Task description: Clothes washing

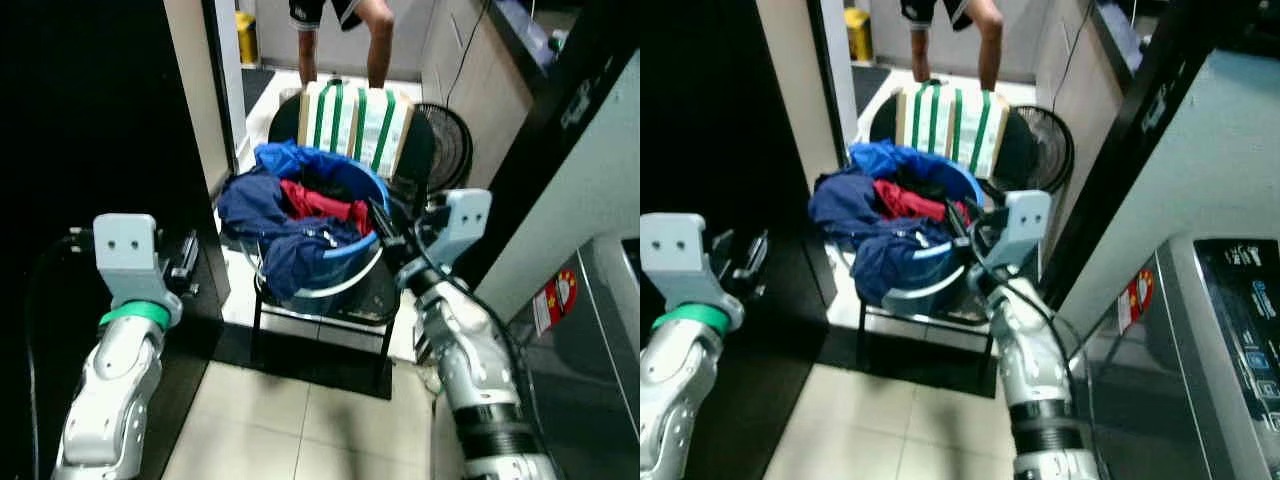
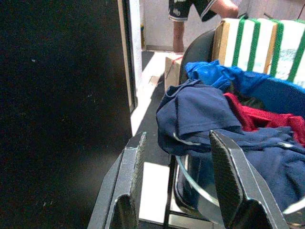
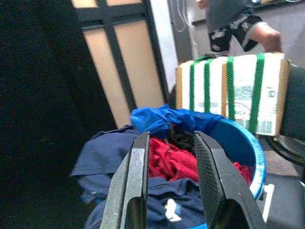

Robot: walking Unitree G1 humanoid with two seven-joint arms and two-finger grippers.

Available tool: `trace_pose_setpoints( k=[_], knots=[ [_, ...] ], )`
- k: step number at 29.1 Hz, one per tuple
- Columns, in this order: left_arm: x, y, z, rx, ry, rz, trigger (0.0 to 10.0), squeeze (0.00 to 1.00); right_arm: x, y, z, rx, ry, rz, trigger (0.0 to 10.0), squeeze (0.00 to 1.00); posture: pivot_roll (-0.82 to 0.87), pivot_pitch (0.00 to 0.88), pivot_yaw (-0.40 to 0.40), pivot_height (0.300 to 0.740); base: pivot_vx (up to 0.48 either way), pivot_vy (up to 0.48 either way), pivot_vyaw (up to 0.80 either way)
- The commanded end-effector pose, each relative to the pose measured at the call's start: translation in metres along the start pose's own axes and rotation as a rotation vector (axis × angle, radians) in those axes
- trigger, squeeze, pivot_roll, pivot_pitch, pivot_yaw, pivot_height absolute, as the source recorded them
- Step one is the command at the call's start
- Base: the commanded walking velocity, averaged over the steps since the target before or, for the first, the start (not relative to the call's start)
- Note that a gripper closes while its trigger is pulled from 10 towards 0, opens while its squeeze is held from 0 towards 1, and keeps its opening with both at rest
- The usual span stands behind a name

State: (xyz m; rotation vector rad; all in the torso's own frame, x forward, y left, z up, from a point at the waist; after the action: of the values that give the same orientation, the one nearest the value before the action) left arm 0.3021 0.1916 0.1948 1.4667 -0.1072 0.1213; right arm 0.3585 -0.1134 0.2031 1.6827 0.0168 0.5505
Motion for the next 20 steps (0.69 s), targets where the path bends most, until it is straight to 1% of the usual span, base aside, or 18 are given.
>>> trace_pose_setpoints(
  k=[1,12,17,20],
  knots=[
    [-0.0017,-0.0020,-0.0017,-0.001,0.001,-0.005,10.0,0.00,-0.0019,-0.0017,-0.0030,0.009,0.008,-0.002,10.0,0.00,0.13,0.053,0.018,0.740,0.386,0.000,0.00],
    [-0.0023,-0.0020,-0.0021,0.001,-0.001,-0.006,10.0,0.00,-0.0024,-0.0014,-0.0059,-0.005,0.029,0.002,10.0,0.00,0.13,0.046,0.017,0.740,0.388,0.000,0.00],
    [-0.0033,-0.0024,-0.0027,0.004,-0.004,-0.009,10.0,0.00,-0.0017,-0.0008,-0.0070,0.003,0.026,0.013,10.0,0.00,0.13,0.043,0.016,0.740,0.390,0.000,0.80],
    [-0.0032,-0.0023,-0.0027,0.005,-0.008,-0.009,10.0,0.00,-0.0021,-0.0023,-0.0071,0.019,0.021,0.004,10.0,0.00,0.13,0.037,0.020,0.740,0.390,0.000,0.00]
  ],
)
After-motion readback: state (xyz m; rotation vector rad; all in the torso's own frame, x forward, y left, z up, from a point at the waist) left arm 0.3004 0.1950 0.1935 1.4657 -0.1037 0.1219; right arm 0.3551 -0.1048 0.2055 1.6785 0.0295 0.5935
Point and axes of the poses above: a point about 5 cm out from each wrist's last joint towards the gripper, its own x axis pointing out of the wrist towards the gripper, its own y axis along the axis of the wrist's last joint, z = x × y, the point moved 2 cm from there along x, pointing out of the wrist towards the gripper, and after that the axes turned 7 degrees about -x, right-handed, at the moved point
